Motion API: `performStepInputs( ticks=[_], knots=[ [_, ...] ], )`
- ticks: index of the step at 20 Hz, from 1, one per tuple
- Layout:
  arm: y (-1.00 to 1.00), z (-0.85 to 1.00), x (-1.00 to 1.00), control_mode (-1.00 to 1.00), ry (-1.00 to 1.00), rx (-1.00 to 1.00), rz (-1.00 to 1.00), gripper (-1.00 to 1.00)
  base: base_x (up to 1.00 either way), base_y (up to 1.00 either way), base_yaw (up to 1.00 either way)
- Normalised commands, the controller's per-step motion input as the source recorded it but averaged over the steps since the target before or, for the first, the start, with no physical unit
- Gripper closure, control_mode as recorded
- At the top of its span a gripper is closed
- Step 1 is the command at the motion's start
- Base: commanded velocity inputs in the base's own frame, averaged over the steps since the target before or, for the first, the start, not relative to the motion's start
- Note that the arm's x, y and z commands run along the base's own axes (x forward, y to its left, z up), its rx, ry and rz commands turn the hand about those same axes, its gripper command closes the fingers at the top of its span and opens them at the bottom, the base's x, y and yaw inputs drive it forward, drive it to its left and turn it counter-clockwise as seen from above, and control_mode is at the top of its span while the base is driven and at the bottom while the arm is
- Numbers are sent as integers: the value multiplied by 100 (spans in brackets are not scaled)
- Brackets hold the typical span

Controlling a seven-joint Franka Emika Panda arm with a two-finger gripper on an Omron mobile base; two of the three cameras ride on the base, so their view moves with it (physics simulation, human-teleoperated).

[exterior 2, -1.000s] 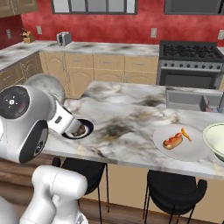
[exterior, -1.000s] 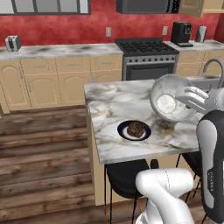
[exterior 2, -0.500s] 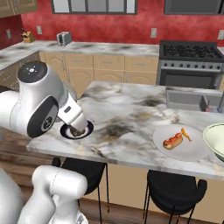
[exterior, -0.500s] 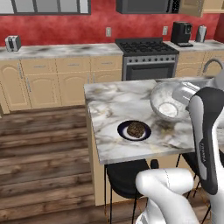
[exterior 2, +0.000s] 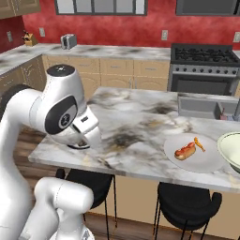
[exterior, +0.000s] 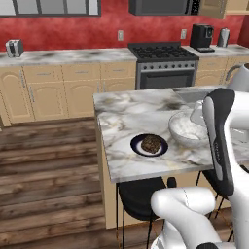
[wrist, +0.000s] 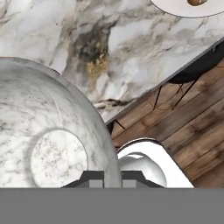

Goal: Take the smaller bowl and place it next to the appetizer plate on the dining counter , and place the larger bowl next to the plate with cooked food.

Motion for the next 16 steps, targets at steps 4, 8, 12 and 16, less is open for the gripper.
performStepInputs(
  ticks=[4, 8, 12, 16],
  knots=[
    [-41, -21, 9, -100, 15, 3, -8, 100, 0, 0, 0],
    [-38, -17, 17, -100, 13, 2, -9, 100, 0, 0, 0],
    [-32, -22, 43, -100, 1, 0, -8, 100, 0, 0, 0],
    [-21, -23, 51, -100, 0, 0, -6, 100, 0, 0, 0]
  ],
)
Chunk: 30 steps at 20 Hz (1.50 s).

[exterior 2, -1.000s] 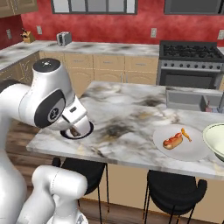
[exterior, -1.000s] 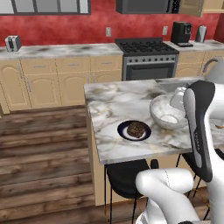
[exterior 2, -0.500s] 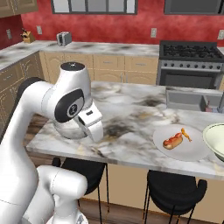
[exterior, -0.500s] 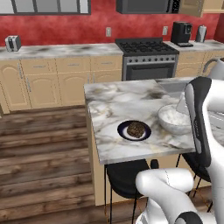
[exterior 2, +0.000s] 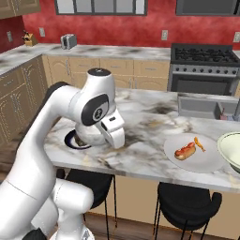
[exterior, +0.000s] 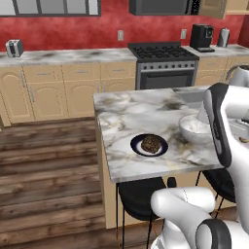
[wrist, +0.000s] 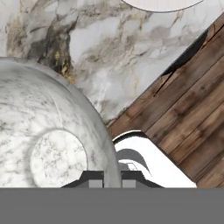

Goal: Take the smaller bowl and place it next to the appetizer plate on the dining counter , and place the larger bowl next to the plate with cooked food.

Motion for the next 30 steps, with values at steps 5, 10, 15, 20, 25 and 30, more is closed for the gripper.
performStepInputs(
  ticks=[5, 10, 15, 20, 25, 30],
  knots=[
    [-1, -22, 44, -100, 0, 0, -2, 100, 0, 0, 0],
    [0, -27, 27, -100, 0, 0, 0, 100, 0, 0, 0],
    [0, -30, 29, -100, 0, 0, 0, 100, 0, 0, 0],
    [0, -24, 30, -100, 0, 0, 0, 100, 0, 0, 0],
    [0, -24, 23, -100, 0, 0, 0, 100, 0, 0, 0],
    [0, -21, 20, -100, 0, 0, 0, 100, 0, 0, 0]
  ],
)
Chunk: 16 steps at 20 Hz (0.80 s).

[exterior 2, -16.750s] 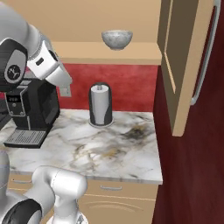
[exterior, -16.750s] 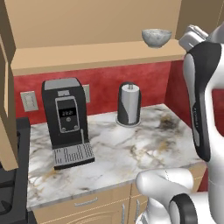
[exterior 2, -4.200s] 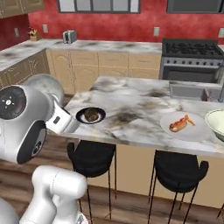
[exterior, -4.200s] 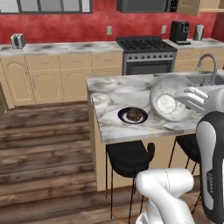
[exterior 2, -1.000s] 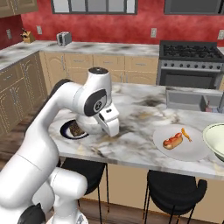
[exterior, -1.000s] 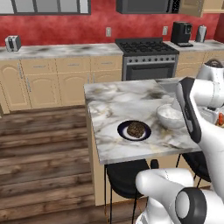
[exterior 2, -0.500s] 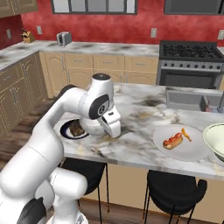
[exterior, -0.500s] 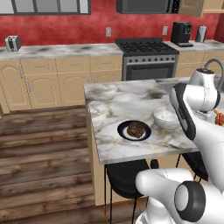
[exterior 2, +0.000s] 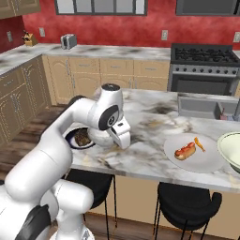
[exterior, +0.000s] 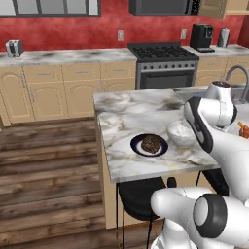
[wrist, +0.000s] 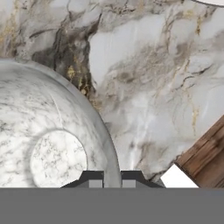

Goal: Take the smaller bowl and place it next to the appetizer plate on the dining counter , and place the larger bowl next to the plate with cooked food.

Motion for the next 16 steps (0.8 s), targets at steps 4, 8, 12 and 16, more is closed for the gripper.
performStepInputs(
  ticks=[4, 8, 12, 16],
  knots=[
    [-3, -20, 18, -100, 0, 0, 0, 100, 0, 0, 0],
    [-10, -21, 15, -100, 0, 0, 0, 100, 0, 0, 0],
    [-9, -22, 19, -100, 0, 0, 0, 100, 0, 0, 0],
    [-3, -21, 30, -100, 0, 0, 0, 100, 0, 0, 0]
  ],
)
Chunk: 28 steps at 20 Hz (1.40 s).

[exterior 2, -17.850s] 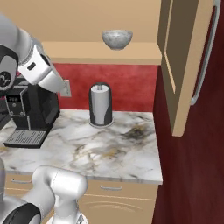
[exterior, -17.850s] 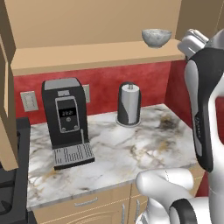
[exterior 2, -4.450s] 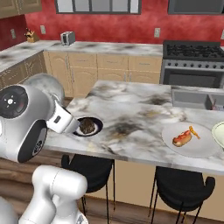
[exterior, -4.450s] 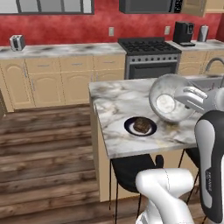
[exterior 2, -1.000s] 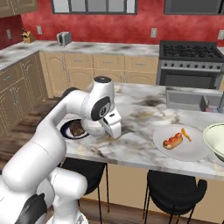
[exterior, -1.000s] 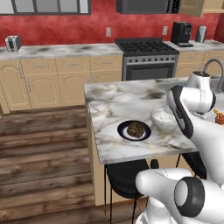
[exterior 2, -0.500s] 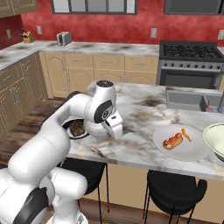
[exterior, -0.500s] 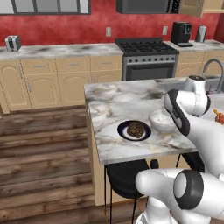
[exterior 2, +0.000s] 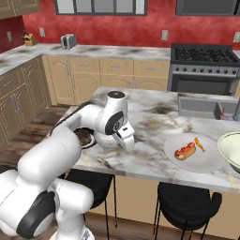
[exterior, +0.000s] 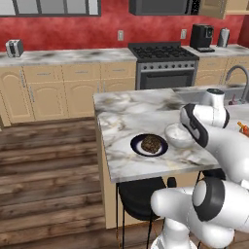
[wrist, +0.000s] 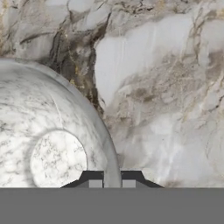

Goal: Take the smaller bowl and place it next to the appetizer plate on the dining counter , and place the larger bowl next to the plate with cooked food.

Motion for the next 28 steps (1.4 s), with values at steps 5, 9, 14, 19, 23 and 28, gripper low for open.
performStepInputs(
  ticks=[5, 9, 14, 19, 23, 28],
  knots=[
    [-4, -23, 33, -100, 0, 0, 0, 100, 0, 0, 0],
    [-9, -24, 28, -100, 0, 0, 0, 100, 0, 0, 0],
    [-2, 13, 13, -100, 0, 0, 0, -100, 0, 0, 0],
    [0, 74, -18, -100, 0, 0, 0, -100, 0, 0, 0],
    [0, 44, -63, -100, -2, -1, 0, -100, 0, 0, 0],
    [3, 26, -100, -100, -37, -5, 2, -100, 0, 0, 0]
  ],
)
